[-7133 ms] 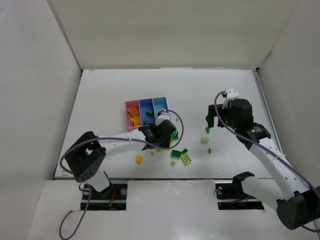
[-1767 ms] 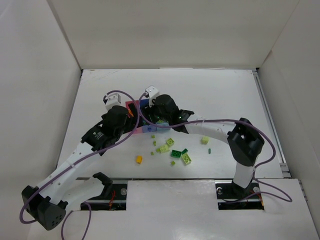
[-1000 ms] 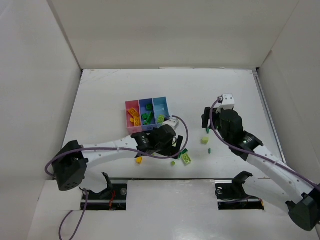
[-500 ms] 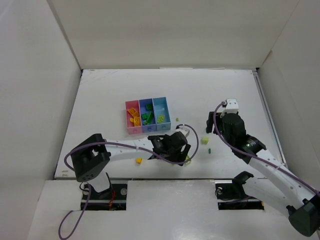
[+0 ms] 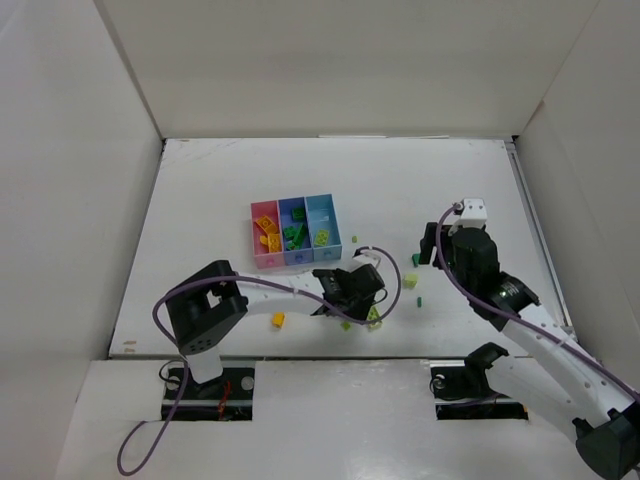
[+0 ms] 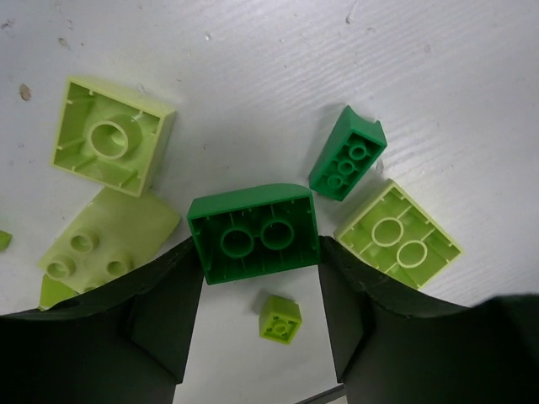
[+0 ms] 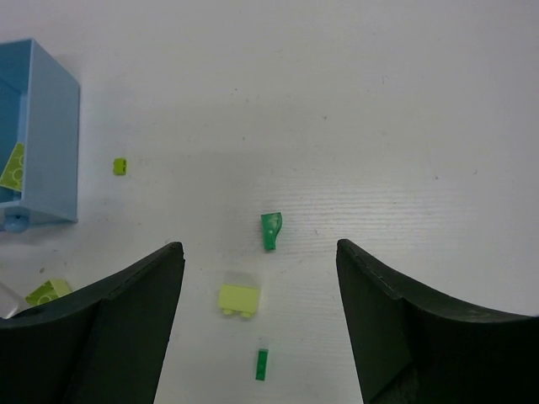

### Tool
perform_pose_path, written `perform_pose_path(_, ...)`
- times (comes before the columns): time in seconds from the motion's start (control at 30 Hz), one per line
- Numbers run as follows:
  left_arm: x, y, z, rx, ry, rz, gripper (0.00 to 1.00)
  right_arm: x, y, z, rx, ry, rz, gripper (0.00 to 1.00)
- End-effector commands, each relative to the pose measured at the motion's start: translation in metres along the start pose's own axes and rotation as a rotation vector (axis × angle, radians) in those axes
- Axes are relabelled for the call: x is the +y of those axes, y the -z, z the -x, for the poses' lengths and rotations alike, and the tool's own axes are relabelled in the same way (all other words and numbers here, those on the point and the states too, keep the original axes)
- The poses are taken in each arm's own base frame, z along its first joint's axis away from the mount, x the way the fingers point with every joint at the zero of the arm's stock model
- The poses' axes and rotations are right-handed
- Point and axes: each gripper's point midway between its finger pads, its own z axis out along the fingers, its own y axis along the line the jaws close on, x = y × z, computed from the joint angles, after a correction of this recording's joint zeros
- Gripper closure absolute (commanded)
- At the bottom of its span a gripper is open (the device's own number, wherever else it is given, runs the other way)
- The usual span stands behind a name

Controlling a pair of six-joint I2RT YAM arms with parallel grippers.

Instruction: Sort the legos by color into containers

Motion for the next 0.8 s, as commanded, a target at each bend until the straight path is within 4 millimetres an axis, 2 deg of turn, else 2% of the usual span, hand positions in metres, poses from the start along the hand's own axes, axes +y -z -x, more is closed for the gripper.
perform_pose_path(0.0,0.001,0.003,0.015,-0.042,0.028,0.047,0.49,-0.008,0.001,0.000,-0.015,-0.019,-0.030,0.22)
perform_pose_path(0.03,0.001,0.003,0.015,-0.042,0.028,0.047,0.49,-0.008,0.001,0.000,-0.015,-0.019,-0.030,0.22)
perform_pose_path(0.2,-0.003,0.005,0.021,-0.042,0.028,0.047,0.68,-0.009,0.003,0.000,-0.015,-0.010,-0.030,0.22)
perform_pose_path(0.3,0.003,0.014,0.028,-0.064,0.037,0.075,0.70,-0.009,0.005,0.002,-0.023,-0.014,-0.028,0.22)
perform_pose_path(0.37,0.005,0.024,0.037,-0.098,0.055,0.084,0.70,-0.009,0.005,0.002,-0.023,-0.014,-0.028,0.22)
perform_pose_path(0.4,0.004,0.038,0.049,-0.138,0.079,0.071,0.70,-0.010,0.005,0.002,-0.023,-0.003,-0.028,0.22)
perform_pose_path(0.47,0.009,0.052,0.061,-0.195,0.094,0.084,0.70,-0.008,0.005,0.001,-0.020,0.008,-0.018,0.22)
perform_pose_path(0.5,0.011,0.070,0.073,-0.239,0.111,0.074,0.70,-0.006,0.005,0.001,-0.016,0.008,-0.004,0.22)
perform_pose_path(0.6,0.031,0.090,0.096,-0.310,0.172,0.100,0.69,0.003,0.002,-0.002,-0.010,0.027,0.046,0.21)
perform_pose_path(0.63,0.048,0.099,0.109,-0.342,0.214,0.112,0.69,0.005,0.000,-0.006,0.006,0.044,0.058,0.21)
perform_pose_path(0.67,0.058,0.103,0.116,-0.357,0.232,0.123,0.69,0.010,-0.002,-0.003,-0.004,0.049,0.076,0.21)
perform_pose_path(0.73,0.079,0.114,0.135,-0.412,0.290,0.133,0.69,0.016,-0.005,-0.012,0.022,0.067,0.114,0.21)
perform_pose_path(0.77,0.099,0.113,0.143,-0.428,0.314,0.157,0.69,0.019,-0.007,-0.012,0.022,0.080,0.128,0.21)
